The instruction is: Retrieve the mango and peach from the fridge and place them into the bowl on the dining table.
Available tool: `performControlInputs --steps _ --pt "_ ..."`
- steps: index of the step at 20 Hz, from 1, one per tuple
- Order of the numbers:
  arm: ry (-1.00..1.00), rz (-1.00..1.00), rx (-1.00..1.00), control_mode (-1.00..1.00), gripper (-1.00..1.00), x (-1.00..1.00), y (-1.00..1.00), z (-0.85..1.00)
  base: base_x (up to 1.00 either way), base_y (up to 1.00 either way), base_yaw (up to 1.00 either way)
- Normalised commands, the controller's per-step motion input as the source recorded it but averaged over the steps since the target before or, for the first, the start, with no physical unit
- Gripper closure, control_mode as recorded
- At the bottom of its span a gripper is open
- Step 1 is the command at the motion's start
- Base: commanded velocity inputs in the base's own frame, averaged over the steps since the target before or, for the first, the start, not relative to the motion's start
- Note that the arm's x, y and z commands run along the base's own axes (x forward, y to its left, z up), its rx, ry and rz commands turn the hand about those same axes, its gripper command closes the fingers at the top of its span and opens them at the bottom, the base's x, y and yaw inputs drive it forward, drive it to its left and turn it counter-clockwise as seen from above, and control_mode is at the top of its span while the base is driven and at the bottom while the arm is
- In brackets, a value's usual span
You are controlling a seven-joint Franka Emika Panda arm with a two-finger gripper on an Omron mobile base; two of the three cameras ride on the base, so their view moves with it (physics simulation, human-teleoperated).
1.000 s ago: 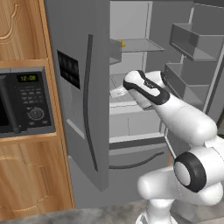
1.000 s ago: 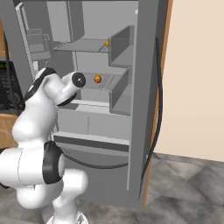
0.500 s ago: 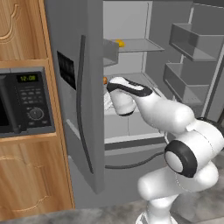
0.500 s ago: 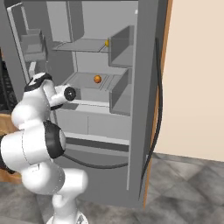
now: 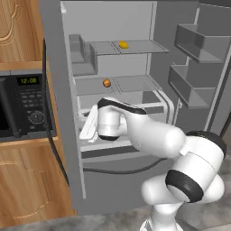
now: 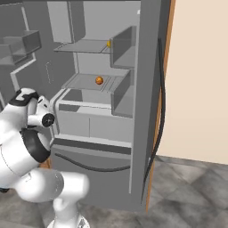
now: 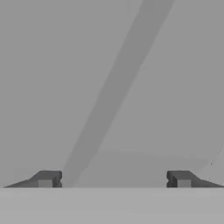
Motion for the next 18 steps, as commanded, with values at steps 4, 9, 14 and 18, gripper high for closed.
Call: performControlInputs --steps 4,9,14,18 --pt "-0.34 0.02 -0.17 -1.00 -1.00 -0.29 0.72 0.57 0.00 0.00 0.00" --pt "-0.01 0.00 -0.13 -1.00 -1.00 -0.23 -0.77 1.00 0.00 0.00 0.00" --pt "0.07 0.00 -0.13 -1.00 -1.00 -0.04 -1.00 1.00 0.00 0.00 0.00" --pt "0.21 0.00 -0.11 -1.00 -1.00 -0.07 -1.00 0.96 0.00 0.00 0.00"
